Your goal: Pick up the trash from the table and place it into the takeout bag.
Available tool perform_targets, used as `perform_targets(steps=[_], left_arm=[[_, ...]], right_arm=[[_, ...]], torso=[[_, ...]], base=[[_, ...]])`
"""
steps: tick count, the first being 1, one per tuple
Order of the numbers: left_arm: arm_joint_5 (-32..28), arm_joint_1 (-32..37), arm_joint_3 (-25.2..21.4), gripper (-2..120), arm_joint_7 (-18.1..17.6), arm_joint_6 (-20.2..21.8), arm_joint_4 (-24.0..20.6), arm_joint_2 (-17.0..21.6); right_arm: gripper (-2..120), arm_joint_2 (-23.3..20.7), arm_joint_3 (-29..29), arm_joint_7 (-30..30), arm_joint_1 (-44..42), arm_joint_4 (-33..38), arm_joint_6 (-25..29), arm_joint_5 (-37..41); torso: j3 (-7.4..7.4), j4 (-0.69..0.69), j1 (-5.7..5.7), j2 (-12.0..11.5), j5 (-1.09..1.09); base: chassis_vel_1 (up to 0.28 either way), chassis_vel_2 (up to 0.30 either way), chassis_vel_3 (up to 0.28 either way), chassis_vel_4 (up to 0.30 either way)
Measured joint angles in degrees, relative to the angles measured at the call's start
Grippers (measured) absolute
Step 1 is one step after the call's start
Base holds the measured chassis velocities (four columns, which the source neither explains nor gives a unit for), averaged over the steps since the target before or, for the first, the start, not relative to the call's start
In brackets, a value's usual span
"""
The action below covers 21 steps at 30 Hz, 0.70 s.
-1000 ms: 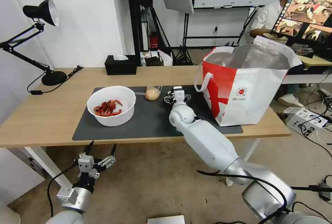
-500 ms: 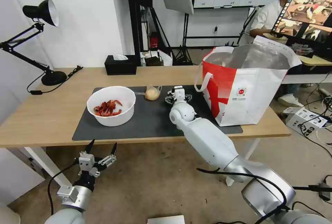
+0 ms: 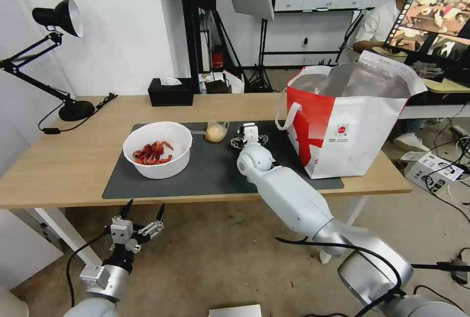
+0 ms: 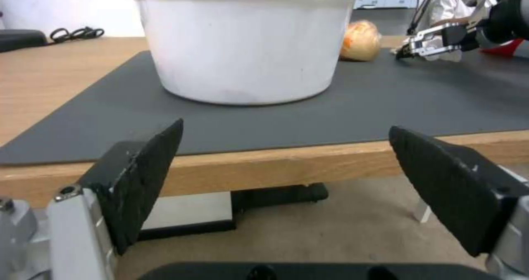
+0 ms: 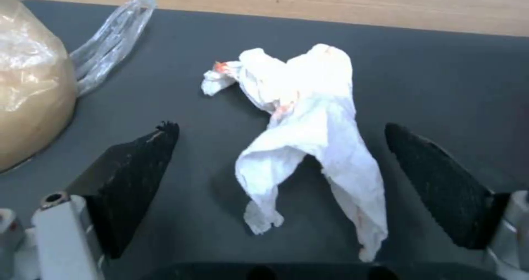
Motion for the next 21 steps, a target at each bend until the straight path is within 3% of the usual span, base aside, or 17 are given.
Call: perform_targets(steps=[21], left_arm=[[0.0, 0.1, 0.7, 100, 0.0, -0.1, 0.0, -0.1]], right_arm=[[18, -0.4, 0.1, 0.1, -1.0, 1.4, 0.7, -0.2]], torso=[[0.00, -0.01, 0.00, 0.0, 0.00]], base=[[0.000, 0.000, 0.000, 0.000]])
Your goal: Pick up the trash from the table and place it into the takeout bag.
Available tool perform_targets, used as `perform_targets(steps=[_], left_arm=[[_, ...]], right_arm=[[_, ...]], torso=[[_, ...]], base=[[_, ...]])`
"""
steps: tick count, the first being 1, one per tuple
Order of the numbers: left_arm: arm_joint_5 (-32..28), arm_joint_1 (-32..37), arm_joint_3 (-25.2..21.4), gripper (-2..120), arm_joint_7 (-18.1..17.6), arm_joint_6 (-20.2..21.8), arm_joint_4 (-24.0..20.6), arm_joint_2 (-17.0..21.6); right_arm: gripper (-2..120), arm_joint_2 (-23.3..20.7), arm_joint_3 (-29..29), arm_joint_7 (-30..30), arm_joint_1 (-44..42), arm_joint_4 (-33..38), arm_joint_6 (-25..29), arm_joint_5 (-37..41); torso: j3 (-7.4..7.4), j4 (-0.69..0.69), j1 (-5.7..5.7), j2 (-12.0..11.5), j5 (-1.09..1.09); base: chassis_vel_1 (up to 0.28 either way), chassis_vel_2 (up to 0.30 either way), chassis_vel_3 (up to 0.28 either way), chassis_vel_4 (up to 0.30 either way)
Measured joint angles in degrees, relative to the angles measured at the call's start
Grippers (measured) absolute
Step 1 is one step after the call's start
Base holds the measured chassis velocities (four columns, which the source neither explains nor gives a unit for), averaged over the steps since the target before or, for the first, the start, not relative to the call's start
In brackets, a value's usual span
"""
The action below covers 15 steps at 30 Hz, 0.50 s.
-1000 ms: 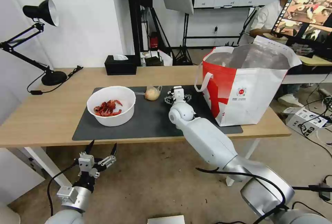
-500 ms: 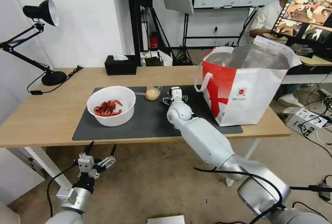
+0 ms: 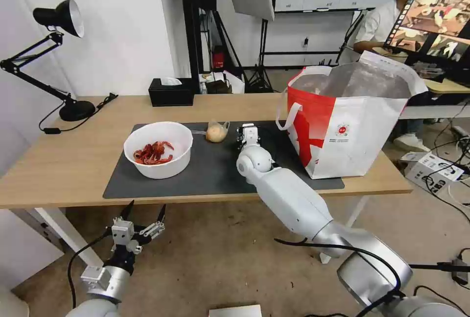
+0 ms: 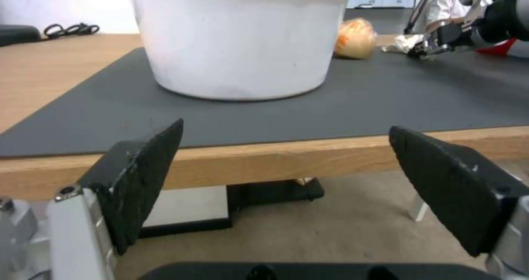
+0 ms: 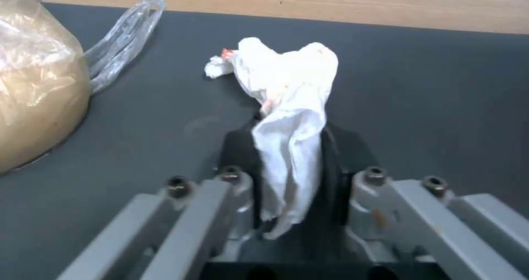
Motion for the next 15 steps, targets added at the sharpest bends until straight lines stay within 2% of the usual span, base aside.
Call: perform_targets(steps=[1, 3, 5, 7, 12, 15], left_arm=[[0.0, 0.0, 0.0, 100, 0.0, 0.0, 0.0, 0.0], [0.1, 0.0, 0.3, 100, 0.0, 0.0, 0.0, 0.0], [0.1, 0.0, 0.4, 100, 0.0, 0.0, 0.0, 0.0], [0.2, 0.0, 0.7, 100, 0.0, 0.0, 0.0, -0.1], [0.2, 0.1, 0.8, 100, 0.0, 0.1, 0.0, -0.1], [0.2, 0.2, 0.7, 100, 0.0, 0.1, -0.3, -0.1]], right_arm=[[18, 0.0, 0.0, 0.0, 0.0, 0.0, 0.0, 0.0], [9, -0.1, 0.0, 0.0, -0.2, 0.0, 0.8, -0.4], [7, -0.2, 0.0, 0.0, -0.3, 0.0, 1.1, -0.6], [0, -0.4, 0.0, -0.2, -0.6, 0.2, 2.4, -1.4], [0, -0.6, 0.1, -0.9, -1.1, 0.7, 5.0, -3.5], [0, -1.6, 0.1, -0.8, -1.9, 3.5, 7.1, -5.6]], torso=[[0.00, 0.00, 0.00, 0.0, 0.00], [0.00, 0.00, 0.00, 0.0, 0.00], [0.01, 0.00, 0.00, 0.0, 0.00], [0.00, -0.01, 0.00, 0.0, 0.00], [0.01, 0.00, 0.00, 0.0, 0.00], [0.00, 0.01, 0.01, 0.0, 0.00]], base=[[0.000, 0.000, 0.000, 0.000], [0.000, 0.000, 0.000, 0.000], [0.000, 0.000, 0.000, 0.000], [0.000, 0.000, 0.000, 0.000], [0.000, 0.000, 0.000, 0.000], [0.000, 0.000, 0.000, 0.000]])
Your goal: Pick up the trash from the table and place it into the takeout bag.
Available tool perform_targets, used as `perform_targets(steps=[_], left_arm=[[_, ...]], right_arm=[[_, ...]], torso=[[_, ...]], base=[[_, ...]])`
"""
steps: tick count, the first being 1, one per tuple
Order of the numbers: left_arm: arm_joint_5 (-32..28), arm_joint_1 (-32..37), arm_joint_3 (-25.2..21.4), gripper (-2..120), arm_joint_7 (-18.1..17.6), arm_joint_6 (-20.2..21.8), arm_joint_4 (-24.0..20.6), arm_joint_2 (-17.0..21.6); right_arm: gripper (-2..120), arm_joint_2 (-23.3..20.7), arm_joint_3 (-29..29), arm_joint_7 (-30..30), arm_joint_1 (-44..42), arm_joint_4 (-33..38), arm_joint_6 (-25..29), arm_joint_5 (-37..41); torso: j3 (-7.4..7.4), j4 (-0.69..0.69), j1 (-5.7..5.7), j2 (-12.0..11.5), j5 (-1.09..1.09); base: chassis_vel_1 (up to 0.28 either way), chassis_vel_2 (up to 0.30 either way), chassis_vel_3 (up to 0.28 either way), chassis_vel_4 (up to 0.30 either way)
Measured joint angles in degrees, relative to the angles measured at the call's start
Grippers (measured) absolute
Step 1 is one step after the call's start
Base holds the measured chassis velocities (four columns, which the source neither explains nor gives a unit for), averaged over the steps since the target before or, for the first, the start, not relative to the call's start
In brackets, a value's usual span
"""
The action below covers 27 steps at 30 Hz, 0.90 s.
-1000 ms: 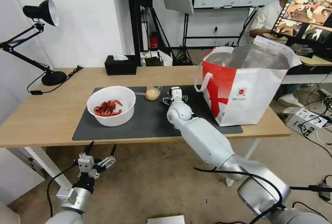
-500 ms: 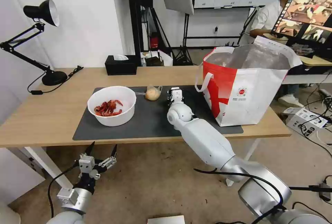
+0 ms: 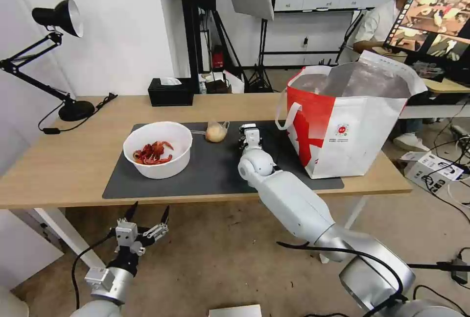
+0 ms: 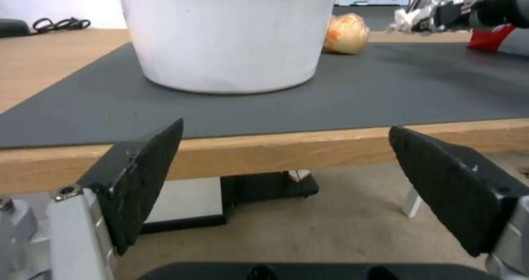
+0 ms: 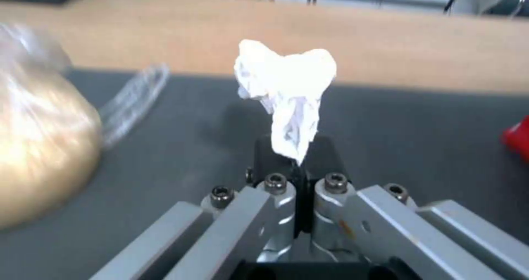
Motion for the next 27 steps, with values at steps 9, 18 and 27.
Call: perform_targets(steps=[9, 18, 27], left_arm=[[0.0, 1.0, -0.9, 100, 0.0, 0.1, -0.7, -0.1], [1.0, 1.9, -0.8, 100, 0.0, 0.0, -1.0, -1.4], [1.3, 3.0, -1.4, 100, -0.1, -0.2, -1.7, -1.4]], right_arm=[[0, -6.7, -0.7, 2.3, -5.1, 14.9, 3.8, -5.7], [0, -11.6, 1.2, 2.7, -14.6, 28.6, 9.3, -15.9], [0, -11.6, 4.8, 4.0, -16.0, 33.0, 13.5, -21.0]], torso=[[0.00, -0.01, 0.00, 0.0, 0.00], [0.00, -0.01, 0.00, 0.0, 0.01], [0.00, 0.00, -0.01, 0.0, 0.01]], base=[[0.000, 0.000, 0.000, 0.000], [0.000, 0.000, 0.000, 0.000], [0.000, 0.000, 0.000, 0.000]])
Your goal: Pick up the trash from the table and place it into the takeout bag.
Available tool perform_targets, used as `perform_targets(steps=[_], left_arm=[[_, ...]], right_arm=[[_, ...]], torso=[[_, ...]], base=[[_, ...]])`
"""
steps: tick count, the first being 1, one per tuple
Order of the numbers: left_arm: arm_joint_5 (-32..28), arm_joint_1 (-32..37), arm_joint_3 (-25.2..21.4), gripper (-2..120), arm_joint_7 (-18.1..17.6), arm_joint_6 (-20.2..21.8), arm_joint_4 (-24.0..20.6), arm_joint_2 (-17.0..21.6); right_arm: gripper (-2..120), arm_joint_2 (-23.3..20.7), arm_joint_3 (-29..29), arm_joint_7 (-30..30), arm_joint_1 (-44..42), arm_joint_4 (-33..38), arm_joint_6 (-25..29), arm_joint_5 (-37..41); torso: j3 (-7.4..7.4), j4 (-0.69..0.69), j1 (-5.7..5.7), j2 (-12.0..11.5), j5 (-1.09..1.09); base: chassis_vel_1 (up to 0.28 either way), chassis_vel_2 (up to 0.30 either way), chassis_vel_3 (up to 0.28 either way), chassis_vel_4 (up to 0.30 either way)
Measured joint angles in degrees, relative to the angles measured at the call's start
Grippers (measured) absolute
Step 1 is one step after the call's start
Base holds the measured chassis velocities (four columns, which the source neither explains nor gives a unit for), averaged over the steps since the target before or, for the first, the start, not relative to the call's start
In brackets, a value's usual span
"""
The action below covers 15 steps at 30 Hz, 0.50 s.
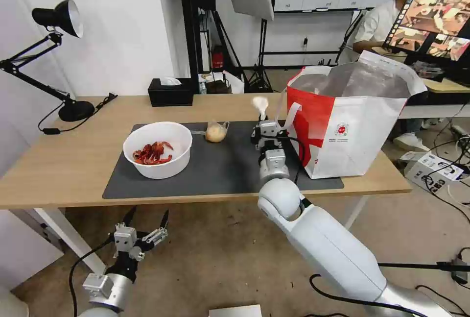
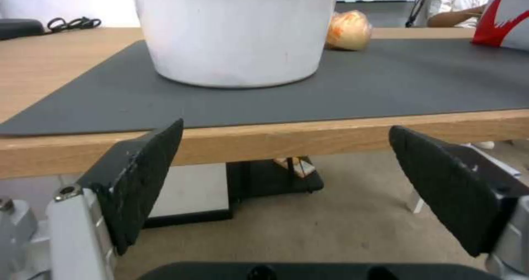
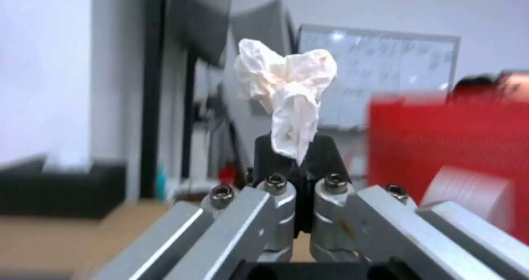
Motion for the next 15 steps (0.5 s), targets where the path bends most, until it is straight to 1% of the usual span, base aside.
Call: perform_targets(steps=[3, 5, 7, 8, 9, 12, 14, 15], left_arm=[[0.0, 0.4, -0.3, 100, 0.0, 0.0, -0.3, 0.0], [0.0, 0.5, -0.3, 100, 0.0, 0.0, -0.4, 0.0], [-0.1, 0.5, -0.3, 100, -0.2, -0.1, -0.6, 0.0], [-0.1, 0.5, -0.3, 100, -0.2, -0.1, -0.6, 0.0], [-0.2, 0.5, -0.3, 100, -0.4, -0.1, -0.7, -0.1], [-0.3, 0.5, -0.3, 100, -0.4, -0.1, -0.7, -0.1], [-0.3, 0.5, -0.1, 100, -0.4, -0.1, -0.7, -0.1], [-0.3, 0.5, -0.1, 100, -0.4, -0.1, -0.7, -0.1]], right_arm=[[0, -0.3, 2.5, 1.7, 2.9, 1.2, 0.8, -1.4], [0, -0.6, 3.1, 2.4, 3.9, 1.2, 0.8, -1.4], [0, -1.8, 4.8, 5.2, 7.2, 0.5, -1.3, -0.8], [0, -1.8, 4.8, 5.2, 7.2, 0.5, -1.3, -0.8], [0, -3.1, 5.6, 7.5, 8.9, -0.4, -3.8, 1.3], [0, -4.2, 6.3, 8.6, 9.7, -0.9, -5.4, 3.3], [0, -5.5, 6.9, 9.2, 10.2, -0.9, -7.5, 5.9], [0, -5.5, 6.9, 9.2, 10.2, -0.9, -7.5, 5.9]], torso=[[0.00, 0.00, 0.01, 0.0, 0.00], [0.00, 0.00, 0.00, 0.0, 0.00], [0.00, 0.01, 0.00, 0.0, -0.01], [0.00, 0.01, 0.00, 0.0, -0.01], [0.00, 0.00, 0.01, 0.0, 0.00], [0.00, 0.00, 0.01, 0.0, 0.00], [0.00, 0.00, 0.00, 0.0, 0.00], [0.00, 0.00, 0.00, 0.0, 0.00]], base=[[0.000, 0.000, 0.000, 0.000], [0.000, 0.000, 0.000, 0.000], [0.000, 0.000, 0.000, 0.000], [0.000, 0.000, 0.000, 0.000], [0.000, 0.000, 0.000, 0.000], [0.000, 0.000, 0.000, 0.000], [0.000, 0.000, 0.000, 0.000], [0.000, 0.000, 0.000, 0.000]])
